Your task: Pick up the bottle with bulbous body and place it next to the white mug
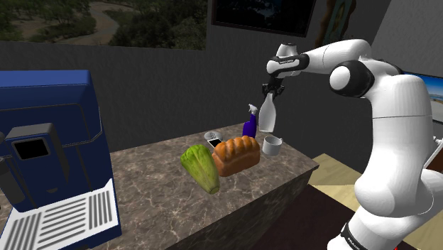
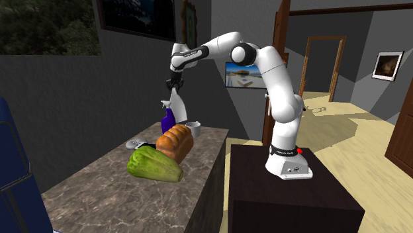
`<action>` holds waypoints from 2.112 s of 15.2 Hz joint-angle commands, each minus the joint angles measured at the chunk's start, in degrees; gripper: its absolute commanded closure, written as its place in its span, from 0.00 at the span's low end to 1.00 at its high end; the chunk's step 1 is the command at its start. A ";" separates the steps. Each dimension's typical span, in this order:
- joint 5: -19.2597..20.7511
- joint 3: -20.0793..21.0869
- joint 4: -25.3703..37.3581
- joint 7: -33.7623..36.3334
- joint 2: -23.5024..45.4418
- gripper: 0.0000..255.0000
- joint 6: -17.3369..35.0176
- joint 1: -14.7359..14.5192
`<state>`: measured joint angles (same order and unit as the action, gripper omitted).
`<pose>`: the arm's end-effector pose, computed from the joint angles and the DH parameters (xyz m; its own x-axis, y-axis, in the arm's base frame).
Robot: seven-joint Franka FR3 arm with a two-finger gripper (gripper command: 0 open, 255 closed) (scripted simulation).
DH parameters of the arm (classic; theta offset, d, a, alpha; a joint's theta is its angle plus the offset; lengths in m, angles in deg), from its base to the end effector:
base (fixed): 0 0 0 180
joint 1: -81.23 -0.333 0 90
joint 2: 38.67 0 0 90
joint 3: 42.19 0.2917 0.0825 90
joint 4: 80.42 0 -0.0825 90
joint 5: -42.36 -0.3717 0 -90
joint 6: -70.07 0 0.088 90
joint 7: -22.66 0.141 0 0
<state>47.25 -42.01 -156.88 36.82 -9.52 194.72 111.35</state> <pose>0.6240 -0.3664 0.4227 0.6999 -0.6312 0.3342 -0.6694 -0.7429 -0.0012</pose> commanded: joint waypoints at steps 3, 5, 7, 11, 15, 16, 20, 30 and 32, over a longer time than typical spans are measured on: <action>0.13 -0.05 -2.58 0.24 0.24 1.00 2.89 0.00; 0.20 -0.08 -3.68 0.36 0.53 1.00 4.27 0.00; 0.28 -0.12 -4.70 0.48 0.86 1.00 5.63 0.00; 0.43 -0.19 -6.53 0.73 1.68 1.00 8.26 -0.02; 0.58 -0.27 -8.10 0.98 2.66 1.00 10.81 -0.05; 0.61 -0.31 -8.43 1.04 2.94 1.00 11.42 -0.07; 0.67 -0.53 -9.67 1.24 4.14 1.00 13.86 -0.20; 0.25 -1.25 -10.46 1.13 5.17 1.00 15.69 -0.76; 0.23 -1.39 -11.53 0.98 5.27 0.00 16.83 -0.61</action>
<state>47.61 -43.48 -169.63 37.80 -5.63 223.45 110.88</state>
